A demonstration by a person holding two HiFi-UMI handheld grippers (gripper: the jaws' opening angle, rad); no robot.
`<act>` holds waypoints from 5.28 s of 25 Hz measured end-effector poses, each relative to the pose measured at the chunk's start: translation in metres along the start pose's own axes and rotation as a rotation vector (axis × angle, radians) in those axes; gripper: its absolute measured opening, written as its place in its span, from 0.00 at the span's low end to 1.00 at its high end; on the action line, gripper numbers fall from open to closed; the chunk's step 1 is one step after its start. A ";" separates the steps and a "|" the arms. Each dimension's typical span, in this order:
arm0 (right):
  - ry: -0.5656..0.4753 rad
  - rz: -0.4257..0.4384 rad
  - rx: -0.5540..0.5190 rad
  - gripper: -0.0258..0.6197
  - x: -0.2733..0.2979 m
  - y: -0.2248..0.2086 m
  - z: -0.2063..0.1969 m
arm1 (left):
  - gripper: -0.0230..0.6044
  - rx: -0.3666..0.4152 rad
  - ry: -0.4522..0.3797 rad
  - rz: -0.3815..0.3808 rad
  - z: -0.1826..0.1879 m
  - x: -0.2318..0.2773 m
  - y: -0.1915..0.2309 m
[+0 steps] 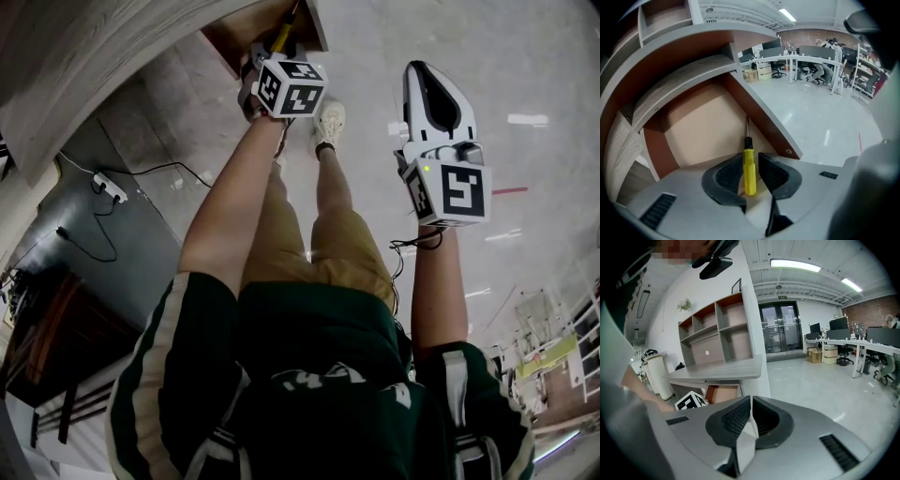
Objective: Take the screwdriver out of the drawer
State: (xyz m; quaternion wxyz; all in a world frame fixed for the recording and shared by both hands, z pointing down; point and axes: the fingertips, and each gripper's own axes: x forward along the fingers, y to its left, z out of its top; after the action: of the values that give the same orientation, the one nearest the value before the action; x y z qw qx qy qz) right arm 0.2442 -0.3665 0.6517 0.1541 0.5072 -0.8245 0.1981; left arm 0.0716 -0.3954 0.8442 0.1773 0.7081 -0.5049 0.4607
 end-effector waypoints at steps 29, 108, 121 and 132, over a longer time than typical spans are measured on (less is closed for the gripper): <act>0.038 0.066 -0.008 0.10 0.004 0.016 -0.015 | 0.17 -0.043 -0.018 0.039 0.009 0.022 0.007; -0.399 0.199 -0.364 0.10 -0.169 0.361 0.389 | 0.17 -0.233 -0.774 0.128 0.133 -0.628 0.272; -0.419 0.202 -0.389 0.10 -0.171 0.431 0.376 | 0.17 -0.220 -0.823 0.153 0.081 -0.665 0.308; -0.426 0.186 -0.420 0.09 -0.180 0.462 0.361 | 0.17 -0.202 -0.833 0.141 0.050 -0.673 0.318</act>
State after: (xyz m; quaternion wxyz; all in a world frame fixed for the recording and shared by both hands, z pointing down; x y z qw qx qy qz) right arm -0.1105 -0.2136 0.1752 0.0603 0.4168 -0.9039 -0.0742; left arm -0.2287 -0.1960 0.1911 -0.0050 0.7764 -0.6231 0.0949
